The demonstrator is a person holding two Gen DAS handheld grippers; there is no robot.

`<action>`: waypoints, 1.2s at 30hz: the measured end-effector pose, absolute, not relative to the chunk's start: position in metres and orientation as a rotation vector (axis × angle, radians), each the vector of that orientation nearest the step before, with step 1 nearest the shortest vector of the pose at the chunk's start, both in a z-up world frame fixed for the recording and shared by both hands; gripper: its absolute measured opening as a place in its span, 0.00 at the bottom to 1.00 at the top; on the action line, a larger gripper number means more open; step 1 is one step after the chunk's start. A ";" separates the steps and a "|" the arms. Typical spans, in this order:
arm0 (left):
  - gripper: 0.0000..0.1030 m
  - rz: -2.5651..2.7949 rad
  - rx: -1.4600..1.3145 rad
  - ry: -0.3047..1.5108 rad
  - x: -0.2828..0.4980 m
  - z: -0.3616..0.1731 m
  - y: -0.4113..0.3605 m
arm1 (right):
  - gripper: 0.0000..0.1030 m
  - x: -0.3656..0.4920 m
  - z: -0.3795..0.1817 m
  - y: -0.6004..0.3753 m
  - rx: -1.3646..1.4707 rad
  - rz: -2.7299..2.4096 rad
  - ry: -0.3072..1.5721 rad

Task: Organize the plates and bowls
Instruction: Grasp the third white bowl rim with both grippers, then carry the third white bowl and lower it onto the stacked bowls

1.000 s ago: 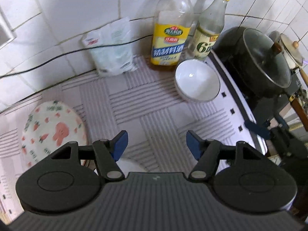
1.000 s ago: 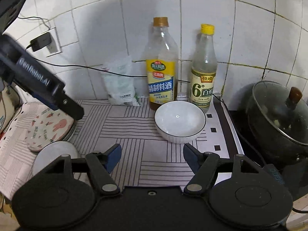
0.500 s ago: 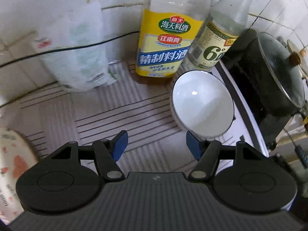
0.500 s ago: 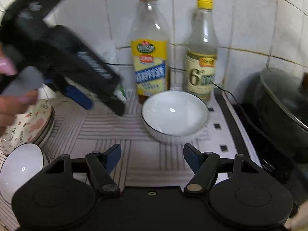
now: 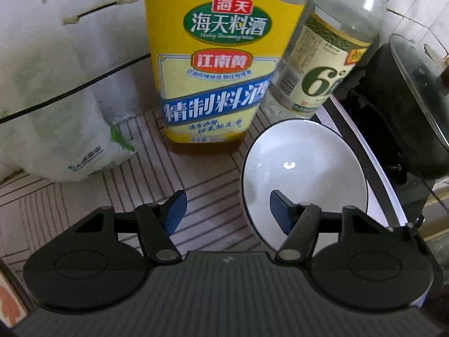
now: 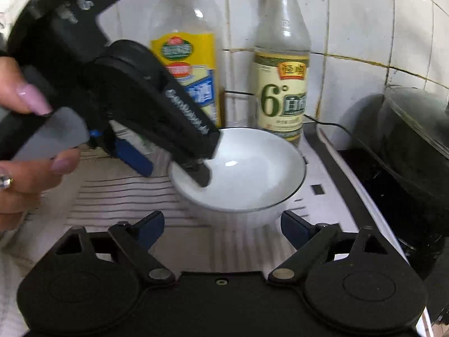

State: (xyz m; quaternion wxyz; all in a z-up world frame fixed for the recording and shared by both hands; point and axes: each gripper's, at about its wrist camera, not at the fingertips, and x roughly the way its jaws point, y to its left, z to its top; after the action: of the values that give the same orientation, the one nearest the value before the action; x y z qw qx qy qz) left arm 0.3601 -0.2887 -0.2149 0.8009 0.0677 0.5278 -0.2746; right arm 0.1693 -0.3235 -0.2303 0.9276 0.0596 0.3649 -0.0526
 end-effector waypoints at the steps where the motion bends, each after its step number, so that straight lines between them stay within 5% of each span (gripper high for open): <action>1: 0.60 -0.595 0.138 1.159 0.364 -0.217 -0.290 | 0.89 0.172 -0.233 -0.327 0.132 -0.114 0.752; 5: 0.49 -0.613 0.118 1.185 0.370 -0.223 -0.291 | 0.93 0.179 -0.236 -0.333 0.133 -0.100 0.744; 10: 0.17 -0.668 0.130 1.175 0.368 -0.229 -0.294 | 0.94 0.189 -0.248 -0.334 0.107 -0.097 0.757; 13: 0.12 -0.698 0.160 1.166 0.365 -0.227 -0.299 | 0.93 0.198 -0.254 -0.336 0.115 -0.097 0.768; 36: 0.14 -0.636 0.185 1.174 0.300 -0.154 -0.250 | 0.89 0.156 -0.190 -0.301 0.112 -0.024 0.758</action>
State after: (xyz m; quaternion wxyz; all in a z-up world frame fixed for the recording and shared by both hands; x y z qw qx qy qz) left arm 0.2998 -0.2500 -0.1538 0.7815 0.0856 0.5434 -0.2944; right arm 0.1558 -0.3012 -0.1903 0.9274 0.0546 0.3699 -0.0118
